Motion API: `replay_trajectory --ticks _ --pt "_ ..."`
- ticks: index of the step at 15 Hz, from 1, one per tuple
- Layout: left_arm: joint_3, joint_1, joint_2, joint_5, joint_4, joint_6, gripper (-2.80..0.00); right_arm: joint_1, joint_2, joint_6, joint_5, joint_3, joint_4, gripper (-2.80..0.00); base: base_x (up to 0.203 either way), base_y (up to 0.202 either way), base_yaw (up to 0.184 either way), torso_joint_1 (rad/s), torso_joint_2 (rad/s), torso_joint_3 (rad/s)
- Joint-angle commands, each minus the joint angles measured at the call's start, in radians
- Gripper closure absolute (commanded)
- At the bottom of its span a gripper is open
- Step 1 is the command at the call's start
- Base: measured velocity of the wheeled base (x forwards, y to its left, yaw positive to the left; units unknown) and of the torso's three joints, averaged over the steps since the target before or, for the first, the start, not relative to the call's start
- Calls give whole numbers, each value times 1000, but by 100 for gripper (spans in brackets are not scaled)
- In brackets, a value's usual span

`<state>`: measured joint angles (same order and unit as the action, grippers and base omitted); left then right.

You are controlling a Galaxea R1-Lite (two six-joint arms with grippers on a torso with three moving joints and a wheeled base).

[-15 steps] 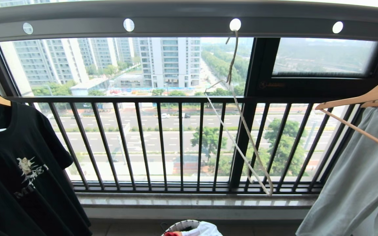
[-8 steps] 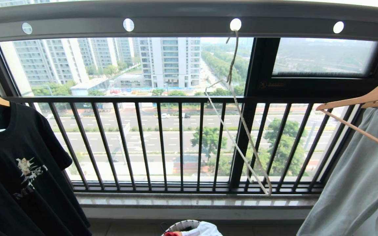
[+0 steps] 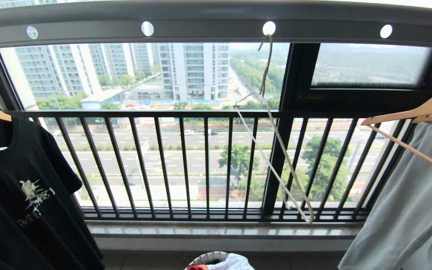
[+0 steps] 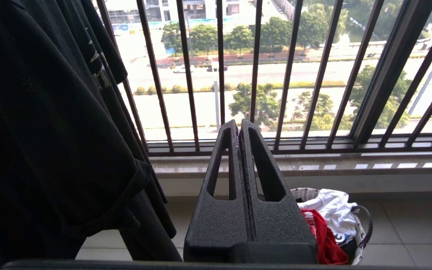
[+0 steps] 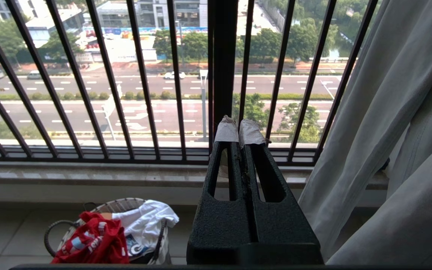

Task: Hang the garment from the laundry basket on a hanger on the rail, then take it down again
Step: Pick up the clothes rack on the clothesline

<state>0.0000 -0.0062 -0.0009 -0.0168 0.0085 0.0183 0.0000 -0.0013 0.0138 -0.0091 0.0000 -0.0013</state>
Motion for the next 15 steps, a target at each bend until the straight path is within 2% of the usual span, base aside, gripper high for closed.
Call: replay_trajectory --ticks 1,5,9,13,15 --pt "0 0 1 0 1 0 0 0 0 -2 -2 -3 1 0 0 0 0 0 0 0" --pt "0 0 1 0 -1 0 0 0 39 2 -4 -166 63 0 0 0 0 0 0 0" --pt "0 -1 1 0 1 0 0 0 224 51 21 -412 176 0 0 0 0 0 0 0" --pt "0 0 1 0 0 0 0 0 479 122 150 -746 380 0 0 0 0 0 0 0" --pt "0 0 1 0 1 0 0 0 616 163 269 -925 491 0 0 0 0 0 0 0"
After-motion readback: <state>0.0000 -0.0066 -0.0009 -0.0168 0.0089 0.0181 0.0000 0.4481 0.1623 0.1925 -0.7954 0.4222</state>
